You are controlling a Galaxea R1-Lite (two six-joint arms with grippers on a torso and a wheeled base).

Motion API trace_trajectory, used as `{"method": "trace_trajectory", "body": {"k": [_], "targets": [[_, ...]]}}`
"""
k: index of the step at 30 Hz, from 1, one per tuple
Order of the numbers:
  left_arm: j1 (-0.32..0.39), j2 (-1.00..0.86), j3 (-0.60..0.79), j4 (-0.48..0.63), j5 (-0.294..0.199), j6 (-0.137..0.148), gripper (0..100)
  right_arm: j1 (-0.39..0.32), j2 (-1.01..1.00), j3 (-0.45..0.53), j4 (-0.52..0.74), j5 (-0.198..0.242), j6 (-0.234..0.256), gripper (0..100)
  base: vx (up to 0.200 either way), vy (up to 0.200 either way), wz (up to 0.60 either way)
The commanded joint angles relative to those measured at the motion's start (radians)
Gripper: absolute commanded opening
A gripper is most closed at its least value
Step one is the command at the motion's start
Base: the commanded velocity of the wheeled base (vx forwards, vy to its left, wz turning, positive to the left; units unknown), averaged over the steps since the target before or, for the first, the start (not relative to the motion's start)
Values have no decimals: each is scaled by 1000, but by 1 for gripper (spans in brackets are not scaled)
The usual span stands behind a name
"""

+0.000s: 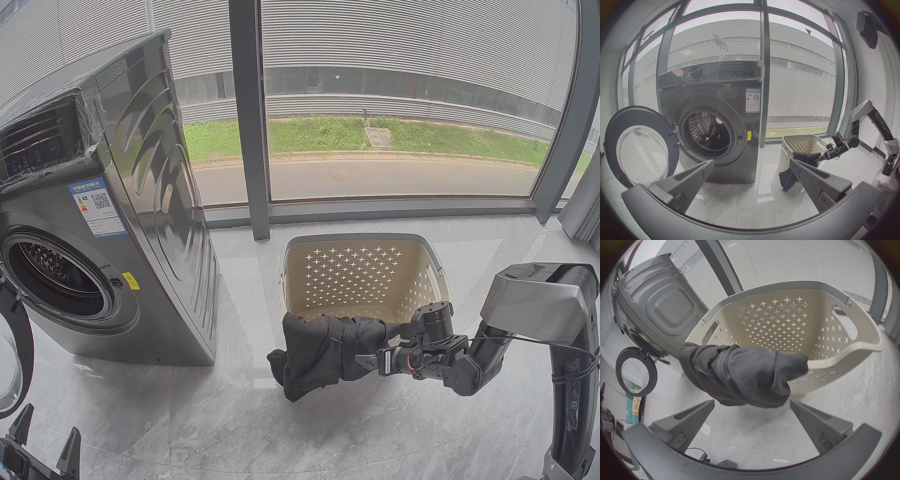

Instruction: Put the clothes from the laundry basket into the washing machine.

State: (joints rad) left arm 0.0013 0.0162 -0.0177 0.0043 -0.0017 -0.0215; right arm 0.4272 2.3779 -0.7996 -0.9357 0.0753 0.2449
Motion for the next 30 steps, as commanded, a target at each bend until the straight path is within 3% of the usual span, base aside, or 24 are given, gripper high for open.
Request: {"method": "trace_trajectory", "body": {"k": [1,17,18,30], "targets": [[0,-16,16,0,0,2,100,5,24,-32,-6,0,-1,100,0,0,0],[0,-16,16,0,2,-2,100,7,100,-171,-8,-42,2,100,0,0,0],[0,-16,16,0,2,-2,100,7,103,-178,-9,-48,2,0,0,0,0],[0,-16,16,0,16,-5,100,13,109,-188,-26,-54,4,0,0,0,0]]}}
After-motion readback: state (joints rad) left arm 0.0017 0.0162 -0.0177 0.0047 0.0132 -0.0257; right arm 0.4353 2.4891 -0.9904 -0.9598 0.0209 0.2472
